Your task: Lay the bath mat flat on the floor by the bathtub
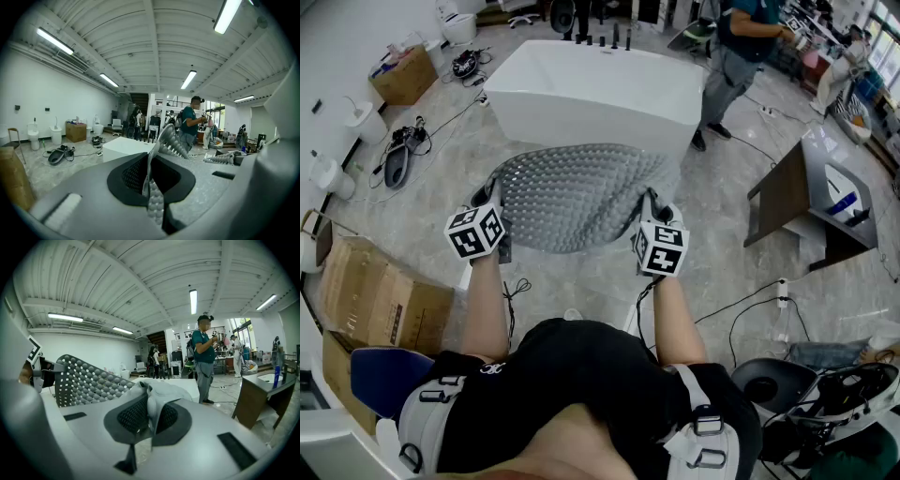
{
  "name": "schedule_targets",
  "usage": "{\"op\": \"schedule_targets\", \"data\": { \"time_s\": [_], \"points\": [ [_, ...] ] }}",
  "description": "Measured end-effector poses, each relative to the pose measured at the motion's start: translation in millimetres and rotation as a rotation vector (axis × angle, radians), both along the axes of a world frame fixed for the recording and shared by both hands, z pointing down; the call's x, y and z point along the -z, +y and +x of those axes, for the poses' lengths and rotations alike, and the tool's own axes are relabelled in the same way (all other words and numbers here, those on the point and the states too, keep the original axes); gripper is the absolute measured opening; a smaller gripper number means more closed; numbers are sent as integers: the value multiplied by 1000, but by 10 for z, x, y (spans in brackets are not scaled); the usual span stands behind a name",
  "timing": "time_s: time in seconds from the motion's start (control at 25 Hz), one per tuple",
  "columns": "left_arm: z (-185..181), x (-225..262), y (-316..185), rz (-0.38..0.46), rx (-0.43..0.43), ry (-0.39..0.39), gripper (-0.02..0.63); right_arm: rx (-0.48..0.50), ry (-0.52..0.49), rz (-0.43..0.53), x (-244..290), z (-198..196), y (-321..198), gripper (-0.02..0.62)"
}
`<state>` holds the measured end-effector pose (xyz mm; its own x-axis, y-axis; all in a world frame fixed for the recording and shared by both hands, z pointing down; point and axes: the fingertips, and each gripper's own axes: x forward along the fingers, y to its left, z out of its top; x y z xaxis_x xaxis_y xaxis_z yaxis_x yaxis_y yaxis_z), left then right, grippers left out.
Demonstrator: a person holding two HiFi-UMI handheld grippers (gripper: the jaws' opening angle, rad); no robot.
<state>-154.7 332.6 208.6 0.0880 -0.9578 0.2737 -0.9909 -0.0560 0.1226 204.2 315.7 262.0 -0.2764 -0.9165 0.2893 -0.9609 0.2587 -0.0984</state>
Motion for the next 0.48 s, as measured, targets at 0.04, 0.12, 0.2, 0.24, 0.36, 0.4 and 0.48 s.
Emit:
{"op": "schedule_targets", "data": {
  "time_s": [0.04,0.12,0.2,0.24,0.36,0.4,0.48],
  "points": [
    [-24,-46,-1,-17,4,24,17,7,6,-7,-21,-11,-7,18],
    [-64,-117,-7,-42,7,65,17,18,19,-15,-48,-38,-15,18],
    [-89,-132,-26,-47,1,81,17,26,32,-7,-37,-75,-24,18],
    [-94,-123,-37,-42,-5,82,17,27,38,0,-22,-96,-32,18],
    [-79,-80,-71,-16,-30,70,17,25,40,21,29,-142,-70,20],
    [-63,-67,-80,-9,-39,62,17,21,33,30,52,-145,-83,20],
    [-48,-47,-99,-1,-47,47,17,12,20,48,101,-141,-104,20]
  ]
}}
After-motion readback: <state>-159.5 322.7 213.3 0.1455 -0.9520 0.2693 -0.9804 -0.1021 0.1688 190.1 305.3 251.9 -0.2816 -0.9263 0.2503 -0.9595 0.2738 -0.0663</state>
